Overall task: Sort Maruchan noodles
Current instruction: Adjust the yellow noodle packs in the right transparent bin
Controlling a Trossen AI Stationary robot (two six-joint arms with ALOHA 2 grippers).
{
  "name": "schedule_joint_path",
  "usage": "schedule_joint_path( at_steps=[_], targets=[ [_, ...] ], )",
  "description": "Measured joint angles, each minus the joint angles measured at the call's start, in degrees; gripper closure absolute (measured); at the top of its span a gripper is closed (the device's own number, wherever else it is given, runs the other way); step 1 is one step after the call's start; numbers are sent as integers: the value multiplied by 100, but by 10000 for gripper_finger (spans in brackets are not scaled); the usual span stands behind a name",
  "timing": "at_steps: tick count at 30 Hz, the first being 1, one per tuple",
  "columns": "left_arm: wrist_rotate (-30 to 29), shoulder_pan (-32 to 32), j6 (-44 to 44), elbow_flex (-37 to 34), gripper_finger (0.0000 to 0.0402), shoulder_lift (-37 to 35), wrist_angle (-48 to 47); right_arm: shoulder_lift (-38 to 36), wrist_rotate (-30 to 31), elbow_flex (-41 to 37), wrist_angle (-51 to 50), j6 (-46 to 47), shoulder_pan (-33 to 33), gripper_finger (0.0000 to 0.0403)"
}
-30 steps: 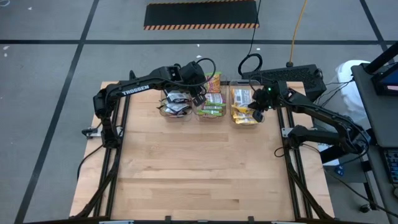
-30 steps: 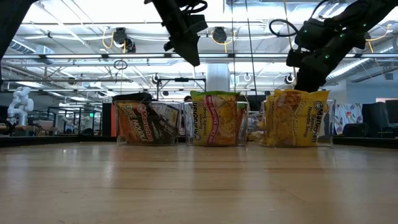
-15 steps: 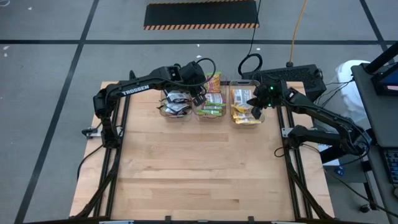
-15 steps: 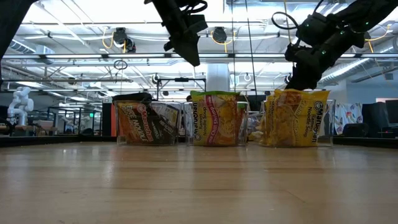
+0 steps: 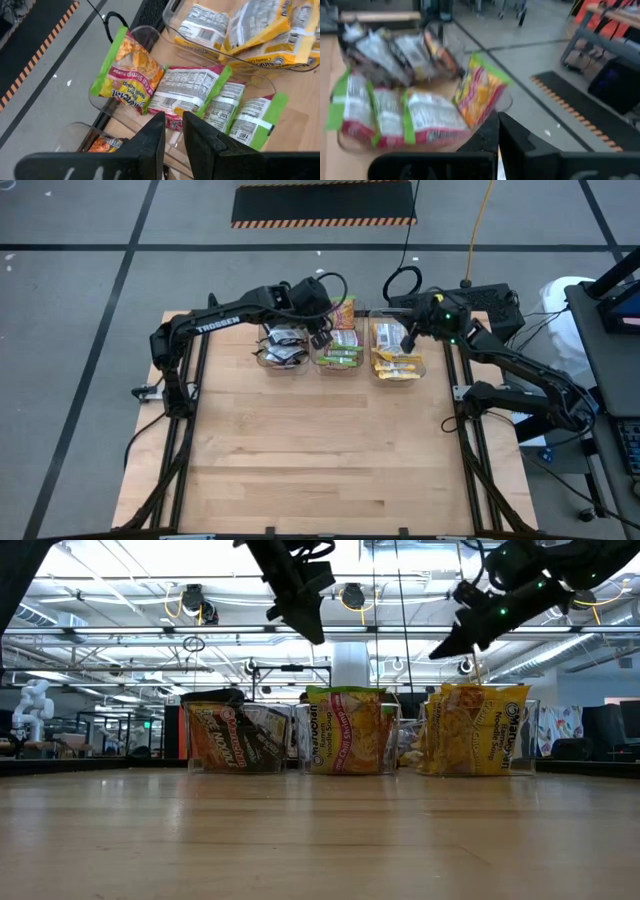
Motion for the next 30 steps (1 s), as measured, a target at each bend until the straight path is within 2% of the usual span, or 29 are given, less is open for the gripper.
schedule_joint_path(
  at_steps=[6, 9, 11, 17, 24, 30],
  targets=[
    [23, 170, -118, 0, 328, 0, 151, -123, -24, 0, 263, 346, 0, 403],
    [336, 289, 180, 0, 328, 0, 405, -140, -22, 0, 255, 518, 0, 403],
    [577, 340, 317, 0, 328, 4, 666, -139, -24, 0, 242, 560, 0, 403],
    [703, 394, 753, 0, 328, 9, 1766, -308, -20, 0, 266, 550, 0, 403],
    [780, 518, 1100, 0, 328, 9, 2741, -920, 413, -2, 268, 541, 0, 403],
    [1283, 690, 624, 8, 328, 188, 3135, -1535, 555, -2, 268, 541, -2, 403]
  ],
)
